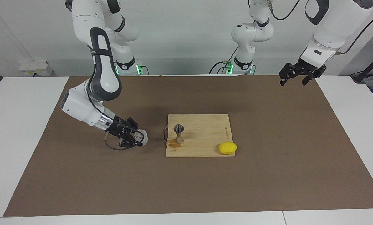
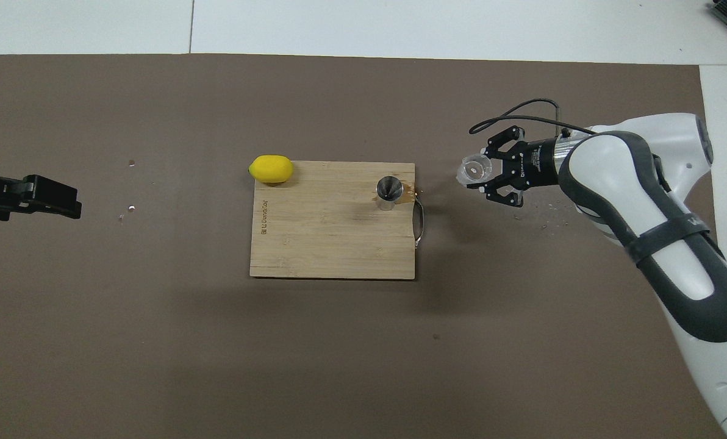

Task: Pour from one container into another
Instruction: 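Lift the glass cup with the right gripper and carry it above the metal cup, then tilt the glass cup with the right gripper to pour into the metal cup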

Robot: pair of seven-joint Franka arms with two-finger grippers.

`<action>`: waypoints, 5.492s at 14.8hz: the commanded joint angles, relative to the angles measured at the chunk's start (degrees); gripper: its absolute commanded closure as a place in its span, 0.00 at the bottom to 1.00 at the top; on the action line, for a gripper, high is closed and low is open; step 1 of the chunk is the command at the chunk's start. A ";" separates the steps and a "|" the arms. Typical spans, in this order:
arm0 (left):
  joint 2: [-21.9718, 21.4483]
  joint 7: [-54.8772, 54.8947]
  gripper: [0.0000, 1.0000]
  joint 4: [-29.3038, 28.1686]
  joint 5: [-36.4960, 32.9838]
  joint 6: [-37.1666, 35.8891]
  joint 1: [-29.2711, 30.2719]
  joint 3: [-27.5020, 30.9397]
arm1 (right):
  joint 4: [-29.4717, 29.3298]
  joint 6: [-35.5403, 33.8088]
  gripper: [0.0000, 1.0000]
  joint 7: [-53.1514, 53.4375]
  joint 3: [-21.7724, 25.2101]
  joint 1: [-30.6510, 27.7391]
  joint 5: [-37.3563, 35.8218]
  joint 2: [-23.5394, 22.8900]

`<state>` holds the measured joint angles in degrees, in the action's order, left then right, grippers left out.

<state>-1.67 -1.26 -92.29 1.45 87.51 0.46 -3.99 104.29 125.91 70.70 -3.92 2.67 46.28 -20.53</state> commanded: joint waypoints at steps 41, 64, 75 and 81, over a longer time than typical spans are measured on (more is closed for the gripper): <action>-2.11 -0.06 0.00 -2.02 -0.66 -0.32 0.16 -0.23 | -17.89 -7.43 1.00 25.98 0.32 20.00 -53.56 -4.70; -2.11 -0.06 0.00 -2.02 -0.66 -0.32 0.16 -0.23 | -17.46 -12.09 1.00 24.40 -0.21 23.25 -66.14 -3.38; -2.11 -0.06 0.00 -2.02 -0.66 -0.32 0.16 -0.23 | -17.89 -12.79 1.00 24.05 -0.21 22.03 -60.18 -2.94; -2.11 -0.06 0.00 -2.02 -0.66 -0.32 0.16 -0.23 | -17.98 -12.44 1.00 24.05 -0.12 20.01 -53.51 -2.85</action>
<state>-2.11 -1.26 -92.61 1.43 87.29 0.44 -4.11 86.66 114.23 95.13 -3.66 24.40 -10.67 -23.87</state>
